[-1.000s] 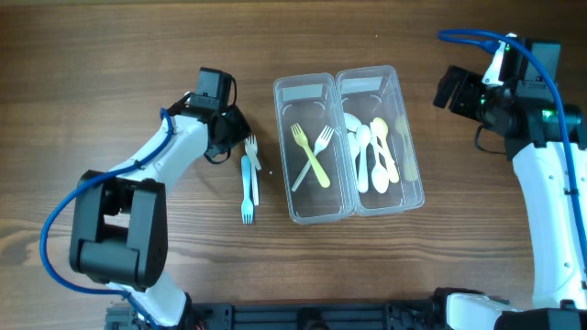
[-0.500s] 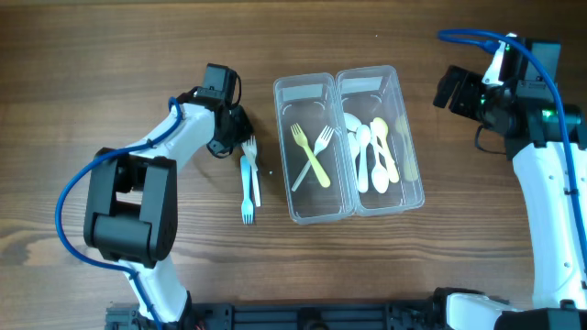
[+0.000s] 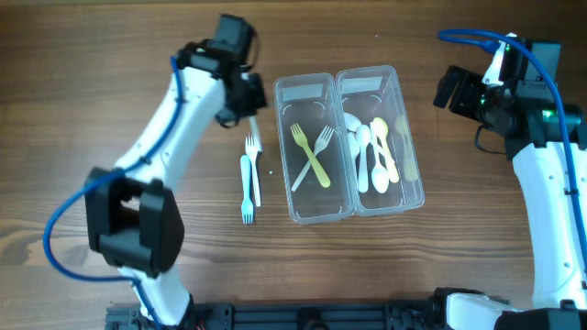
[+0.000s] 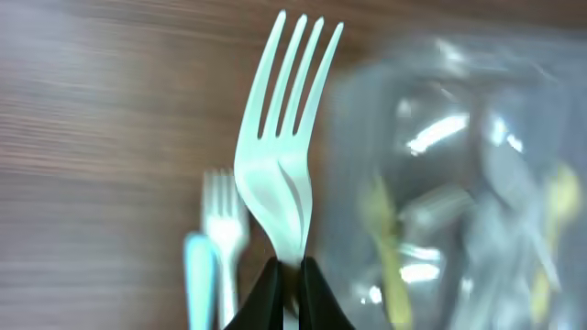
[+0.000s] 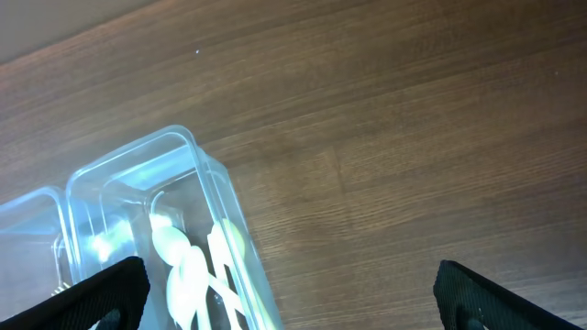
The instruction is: Pack container
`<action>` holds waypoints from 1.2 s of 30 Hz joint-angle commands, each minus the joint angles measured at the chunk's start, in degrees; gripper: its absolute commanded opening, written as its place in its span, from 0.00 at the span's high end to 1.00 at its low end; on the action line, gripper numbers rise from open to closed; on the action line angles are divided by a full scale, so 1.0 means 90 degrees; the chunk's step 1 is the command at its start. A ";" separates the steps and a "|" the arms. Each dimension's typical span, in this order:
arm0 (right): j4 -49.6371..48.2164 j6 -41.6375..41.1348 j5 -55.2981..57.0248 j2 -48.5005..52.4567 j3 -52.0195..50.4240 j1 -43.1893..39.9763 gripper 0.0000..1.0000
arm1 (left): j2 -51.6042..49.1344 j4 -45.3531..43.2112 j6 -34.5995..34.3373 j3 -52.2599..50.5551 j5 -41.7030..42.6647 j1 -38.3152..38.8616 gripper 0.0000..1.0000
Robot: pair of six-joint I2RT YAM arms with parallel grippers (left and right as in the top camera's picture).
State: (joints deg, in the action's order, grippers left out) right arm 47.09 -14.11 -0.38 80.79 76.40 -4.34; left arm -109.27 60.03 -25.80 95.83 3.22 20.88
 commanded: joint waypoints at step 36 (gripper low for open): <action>-0.0034 -0.0102 -0.0002 0.0000 0.0104 -0.0027 0.00 | 0.0435 -0.0534 -0.0345 -0.2387 -0.0670 0.0590 0.65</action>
State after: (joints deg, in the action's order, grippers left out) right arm 47.09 -14.11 -0.38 80.79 76.40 -4.34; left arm -105.10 57.91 -30.04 77.93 -4.23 26.20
